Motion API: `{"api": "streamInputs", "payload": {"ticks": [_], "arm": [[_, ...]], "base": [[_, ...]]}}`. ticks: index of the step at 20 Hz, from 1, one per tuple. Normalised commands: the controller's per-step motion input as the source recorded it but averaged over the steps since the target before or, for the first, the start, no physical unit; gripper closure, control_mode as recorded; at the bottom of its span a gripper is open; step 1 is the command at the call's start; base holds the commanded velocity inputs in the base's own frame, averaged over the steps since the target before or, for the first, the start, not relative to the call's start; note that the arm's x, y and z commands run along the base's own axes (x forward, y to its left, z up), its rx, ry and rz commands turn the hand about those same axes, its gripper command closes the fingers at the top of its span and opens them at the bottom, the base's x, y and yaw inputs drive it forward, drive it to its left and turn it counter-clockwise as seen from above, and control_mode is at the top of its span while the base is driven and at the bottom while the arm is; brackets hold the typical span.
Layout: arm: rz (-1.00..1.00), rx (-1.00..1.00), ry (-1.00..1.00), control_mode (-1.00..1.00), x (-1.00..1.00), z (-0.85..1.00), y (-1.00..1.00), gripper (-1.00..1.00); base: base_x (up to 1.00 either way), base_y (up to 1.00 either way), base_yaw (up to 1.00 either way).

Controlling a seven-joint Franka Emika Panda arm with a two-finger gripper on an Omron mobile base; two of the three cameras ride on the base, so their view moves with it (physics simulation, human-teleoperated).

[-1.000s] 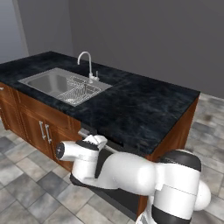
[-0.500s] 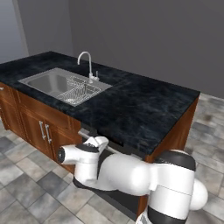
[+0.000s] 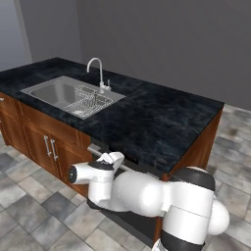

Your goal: Open the dishwasher door and pull out the top rack.

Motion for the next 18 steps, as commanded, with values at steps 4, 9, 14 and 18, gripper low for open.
{"api": "streamInputs", "payload": {"ticks": [4, 9, 14, 18], "arm": [[0.00, -0.04, 0.00, -1.00, 0.17, -0.12, -0.07, -1.00], [0.00, -0.04, -0.01, -1.00, 0.13, -0.16, -0.07, -1.00], [0.00, -0.05, -0.03, -1.00, 0.09, -0.21, -0.09, -1.00], [0.00, -0.04, -0.03, -1.00, 0.06, -0.25, -0.11, -1.00]], "base": [[0.00, 0.00, 0.00], [0.00, 0.00, 0.00], [0.00, 0.00, 0.00], [0.00, 0.00, 0.00]]}}
